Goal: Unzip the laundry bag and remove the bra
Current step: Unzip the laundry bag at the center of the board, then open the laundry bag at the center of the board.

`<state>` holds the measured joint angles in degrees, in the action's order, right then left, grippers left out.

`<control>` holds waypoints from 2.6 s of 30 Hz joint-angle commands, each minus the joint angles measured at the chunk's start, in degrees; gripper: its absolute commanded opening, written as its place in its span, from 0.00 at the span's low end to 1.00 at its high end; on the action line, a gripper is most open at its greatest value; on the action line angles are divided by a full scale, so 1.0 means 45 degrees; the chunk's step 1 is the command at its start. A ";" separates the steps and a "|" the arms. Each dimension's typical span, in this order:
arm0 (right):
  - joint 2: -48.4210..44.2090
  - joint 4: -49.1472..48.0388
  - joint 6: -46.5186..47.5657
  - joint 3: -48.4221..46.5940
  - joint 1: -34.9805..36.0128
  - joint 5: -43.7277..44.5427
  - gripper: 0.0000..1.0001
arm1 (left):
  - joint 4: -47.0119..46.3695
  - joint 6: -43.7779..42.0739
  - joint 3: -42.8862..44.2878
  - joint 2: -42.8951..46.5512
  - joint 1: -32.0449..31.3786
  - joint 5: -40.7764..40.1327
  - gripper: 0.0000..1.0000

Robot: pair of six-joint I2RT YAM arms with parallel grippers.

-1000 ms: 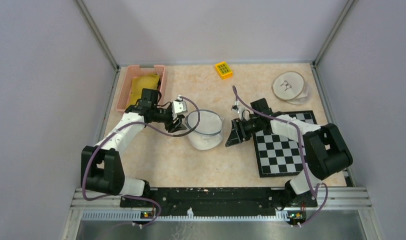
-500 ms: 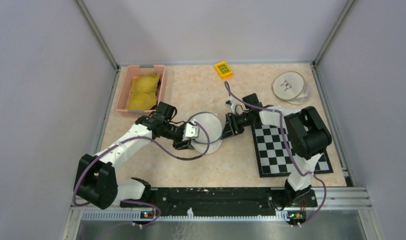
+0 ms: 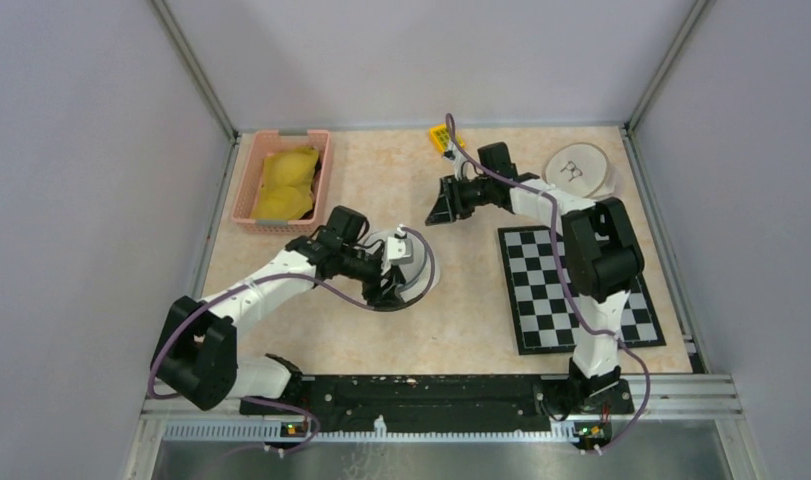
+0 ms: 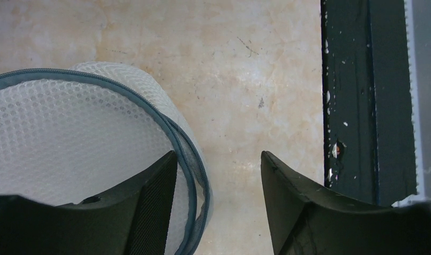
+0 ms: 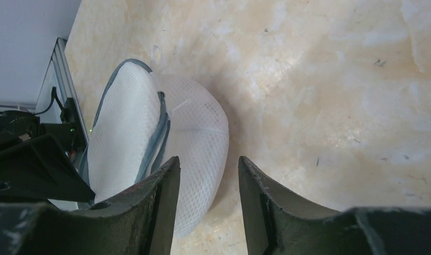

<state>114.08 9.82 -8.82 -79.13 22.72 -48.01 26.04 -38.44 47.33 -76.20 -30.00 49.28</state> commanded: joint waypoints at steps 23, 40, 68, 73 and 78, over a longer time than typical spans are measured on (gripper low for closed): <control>-0.4980 -0.2442 -0.3661 0.5364 -0.0266 -0.1820 0.56 | 0.1904 -0.8433 -0.0869 0.3280 0.1908 -0.2469 0.57; -0.4117 -0.2204 -0.2737 0.5468 0.0581 -0.1354 0.54 | -0.0719 -0.8778 -0.2814 0.3914 0.1329 -0.3209 0.44; -0.3942 -0.1682 -0.2296 0.5188 0.0716 -0.1179 0.51 | -0.2802 -0.3531 -0.1926 0.4779 -0.0383 -0.5151 0.00; -0.4325 -0.1346 -0.2082 0.5020 0.0711 -0.0914 0.58 | -0.2995 -0.2107 -0.0955 0.4589 -0.0372 -0.4478 0.00; -0.4504 -0.0865 -0.1913 0.4147 0.0703 -0.0315 0.65 | -0.3380 -0.0462 0.0142 0.3671 -0.0304 -0.4595 0.00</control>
<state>96.82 5.15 -19.07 -55.22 25.39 -51.66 15.09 -48.88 43.16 -56.88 -31.55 27.68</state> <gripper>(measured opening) 0.630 0.006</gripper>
